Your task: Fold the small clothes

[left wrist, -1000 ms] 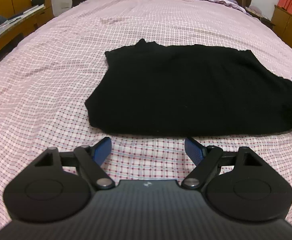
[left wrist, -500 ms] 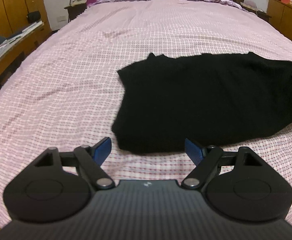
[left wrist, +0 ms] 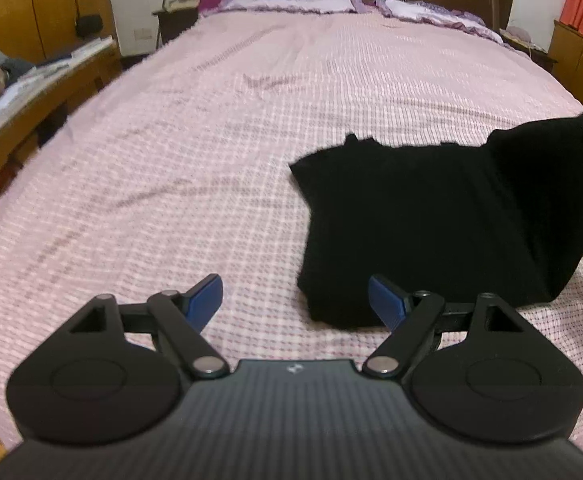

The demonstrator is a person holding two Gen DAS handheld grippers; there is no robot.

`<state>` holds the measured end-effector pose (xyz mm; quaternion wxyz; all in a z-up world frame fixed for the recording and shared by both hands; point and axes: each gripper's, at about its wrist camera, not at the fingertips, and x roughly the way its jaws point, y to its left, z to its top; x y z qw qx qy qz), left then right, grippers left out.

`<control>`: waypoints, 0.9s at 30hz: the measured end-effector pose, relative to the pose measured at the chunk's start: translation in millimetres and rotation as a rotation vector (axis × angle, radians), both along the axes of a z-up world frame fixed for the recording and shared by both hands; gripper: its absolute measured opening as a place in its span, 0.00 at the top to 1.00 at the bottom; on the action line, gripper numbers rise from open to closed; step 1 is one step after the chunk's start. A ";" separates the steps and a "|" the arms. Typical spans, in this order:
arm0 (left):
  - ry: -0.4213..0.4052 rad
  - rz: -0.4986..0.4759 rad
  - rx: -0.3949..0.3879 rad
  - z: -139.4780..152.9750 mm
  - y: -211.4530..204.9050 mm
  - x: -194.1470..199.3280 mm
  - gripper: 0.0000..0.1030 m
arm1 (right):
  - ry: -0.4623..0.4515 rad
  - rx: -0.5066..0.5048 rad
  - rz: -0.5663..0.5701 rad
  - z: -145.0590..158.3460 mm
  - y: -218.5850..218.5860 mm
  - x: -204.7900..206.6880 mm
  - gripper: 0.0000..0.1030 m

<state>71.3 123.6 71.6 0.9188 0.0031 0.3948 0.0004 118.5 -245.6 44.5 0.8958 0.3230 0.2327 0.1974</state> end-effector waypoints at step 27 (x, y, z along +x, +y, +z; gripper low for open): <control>-0.180 -0.029 -0.051 16.2 14.3 10.7 0.21 | 0.085 -0.238 0.298 -78.7 229.1 3.6 0.27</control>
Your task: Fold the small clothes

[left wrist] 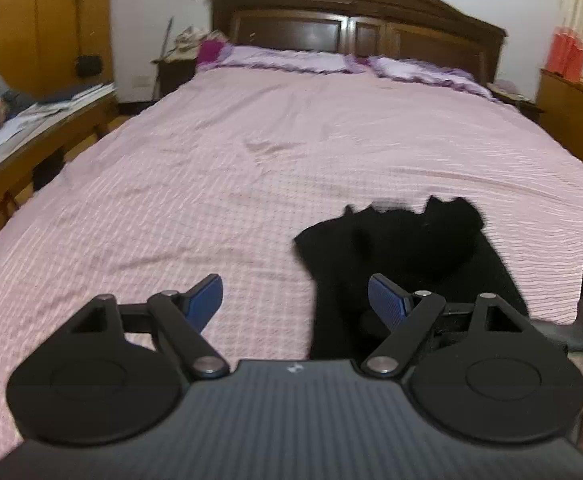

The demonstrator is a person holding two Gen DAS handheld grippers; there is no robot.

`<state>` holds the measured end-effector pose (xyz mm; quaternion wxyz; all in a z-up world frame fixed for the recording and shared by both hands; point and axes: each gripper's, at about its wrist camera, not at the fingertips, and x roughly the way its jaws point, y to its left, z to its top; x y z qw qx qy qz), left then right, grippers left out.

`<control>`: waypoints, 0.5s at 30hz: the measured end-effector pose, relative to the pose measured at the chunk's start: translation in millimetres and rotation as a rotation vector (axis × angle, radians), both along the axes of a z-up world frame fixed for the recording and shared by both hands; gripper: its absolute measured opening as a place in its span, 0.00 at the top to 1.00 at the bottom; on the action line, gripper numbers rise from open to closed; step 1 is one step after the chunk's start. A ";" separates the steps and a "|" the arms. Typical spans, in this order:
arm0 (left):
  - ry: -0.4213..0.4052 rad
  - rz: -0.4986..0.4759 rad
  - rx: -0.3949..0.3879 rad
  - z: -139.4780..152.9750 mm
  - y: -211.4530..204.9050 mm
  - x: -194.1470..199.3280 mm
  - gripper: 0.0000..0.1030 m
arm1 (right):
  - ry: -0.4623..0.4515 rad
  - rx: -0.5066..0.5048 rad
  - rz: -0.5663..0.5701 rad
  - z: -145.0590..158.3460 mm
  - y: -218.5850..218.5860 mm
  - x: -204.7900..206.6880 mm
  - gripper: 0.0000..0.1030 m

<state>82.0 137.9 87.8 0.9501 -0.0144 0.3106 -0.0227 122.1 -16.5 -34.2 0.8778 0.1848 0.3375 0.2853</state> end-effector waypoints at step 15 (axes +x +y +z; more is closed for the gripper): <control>-0.022 -0.255 0.036 -16.6 -70.2 34.7 0.21 | -0.136 0.077 -0.202 37.2 -117.6 -69.5 0.13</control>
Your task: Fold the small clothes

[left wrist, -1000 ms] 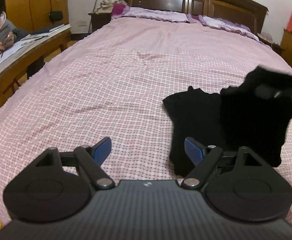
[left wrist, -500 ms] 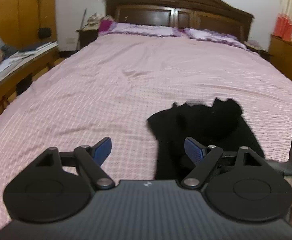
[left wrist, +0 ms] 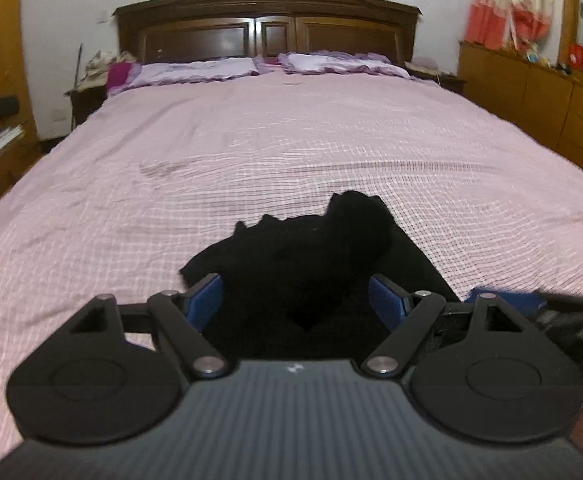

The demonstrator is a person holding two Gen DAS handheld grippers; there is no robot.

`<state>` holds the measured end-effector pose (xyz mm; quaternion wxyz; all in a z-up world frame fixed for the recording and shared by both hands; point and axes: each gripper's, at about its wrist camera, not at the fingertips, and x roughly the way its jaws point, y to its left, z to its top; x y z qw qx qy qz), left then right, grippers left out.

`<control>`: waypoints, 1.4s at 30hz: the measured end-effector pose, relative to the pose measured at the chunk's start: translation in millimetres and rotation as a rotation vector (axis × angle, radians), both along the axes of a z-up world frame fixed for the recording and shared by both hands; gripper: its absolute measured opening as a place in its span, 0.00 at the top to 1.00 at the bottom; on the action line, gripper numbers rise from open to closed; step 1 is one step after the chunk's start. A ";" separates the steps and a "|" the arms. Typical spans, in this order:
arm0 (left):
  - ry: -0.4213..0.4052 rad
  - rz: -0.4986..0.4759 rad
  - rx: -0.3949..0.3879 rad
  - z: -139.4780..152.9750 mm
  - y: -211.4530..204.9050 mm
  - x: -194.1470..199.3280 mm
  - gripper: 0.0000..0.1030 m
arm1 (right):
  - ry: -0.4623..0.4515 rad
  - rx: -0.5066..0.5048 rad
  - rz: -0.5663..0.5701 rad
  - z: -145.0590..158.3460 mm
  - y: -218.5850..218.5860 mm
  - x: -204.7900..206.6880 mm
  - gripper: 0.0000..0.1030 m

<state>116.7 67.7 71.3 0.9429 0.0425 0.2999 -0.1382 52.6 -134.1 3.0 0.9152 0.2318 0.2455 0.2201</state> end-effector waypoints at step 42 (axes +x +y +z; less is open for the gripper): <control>0.110 0.195 -0.401 -61.4 46.5 31.5 0.40 | 0.041 0.069 -0.171 -56.8 -44.3 -6.3 0.09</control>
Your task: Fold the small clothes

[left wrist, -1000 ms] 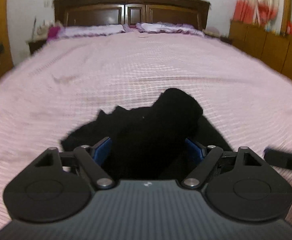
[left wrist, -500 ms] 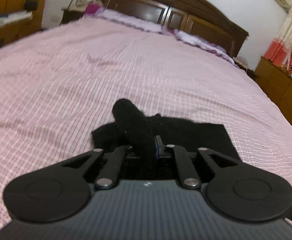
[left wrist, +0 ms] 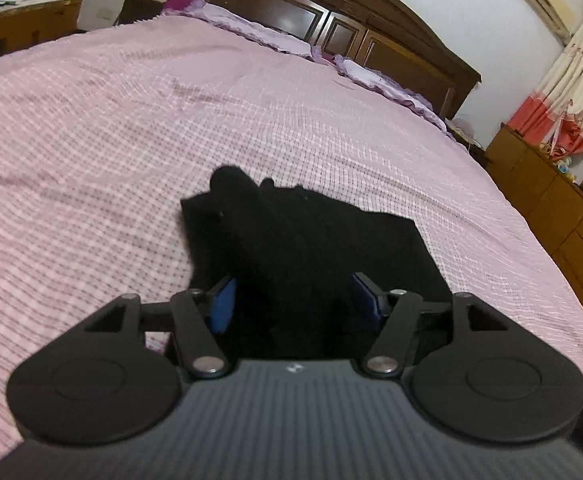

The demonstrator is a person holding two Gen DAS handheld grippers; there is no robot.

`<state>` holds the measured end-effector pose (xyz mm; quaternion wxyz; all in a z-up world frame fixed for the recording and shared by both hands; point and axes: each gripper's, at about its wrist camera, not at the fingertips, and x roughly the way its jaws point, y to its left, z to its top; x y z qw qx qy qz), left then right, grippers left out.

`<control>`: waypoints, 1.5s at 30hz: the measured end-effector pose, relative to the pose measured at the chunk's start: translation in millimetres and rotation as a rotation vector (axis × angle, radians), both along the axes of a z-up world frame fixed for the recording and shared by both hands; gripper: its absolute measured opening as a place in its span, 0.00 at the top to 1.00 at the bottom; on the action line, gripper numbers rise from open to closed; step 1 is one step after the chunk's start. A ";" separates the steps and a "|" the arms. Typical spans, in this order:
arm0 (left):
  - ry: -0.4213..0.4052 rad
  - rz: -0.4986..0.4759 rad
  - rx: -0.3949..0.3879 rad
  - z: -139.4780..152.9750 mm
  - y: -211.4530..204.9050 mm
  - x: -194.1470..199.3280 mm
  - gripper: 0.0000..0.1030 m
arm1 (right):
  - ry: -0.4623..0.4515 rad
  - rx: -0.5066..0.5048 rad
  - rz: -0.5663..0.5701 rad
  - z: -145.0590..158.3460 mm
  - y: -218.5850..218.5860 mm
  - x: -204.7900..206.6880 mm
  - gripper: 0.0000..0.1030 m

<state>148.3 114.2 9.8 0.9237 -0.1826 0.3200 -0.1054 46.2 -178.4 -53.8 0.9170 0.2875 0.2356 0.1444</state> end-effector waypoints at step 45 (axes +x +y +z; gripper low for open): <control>0.184 -0.026 -0.319 -35.0 27.7 2.2 0.58 | 0.251 0.133 0.180 -8.2 59.0 98.9 0.37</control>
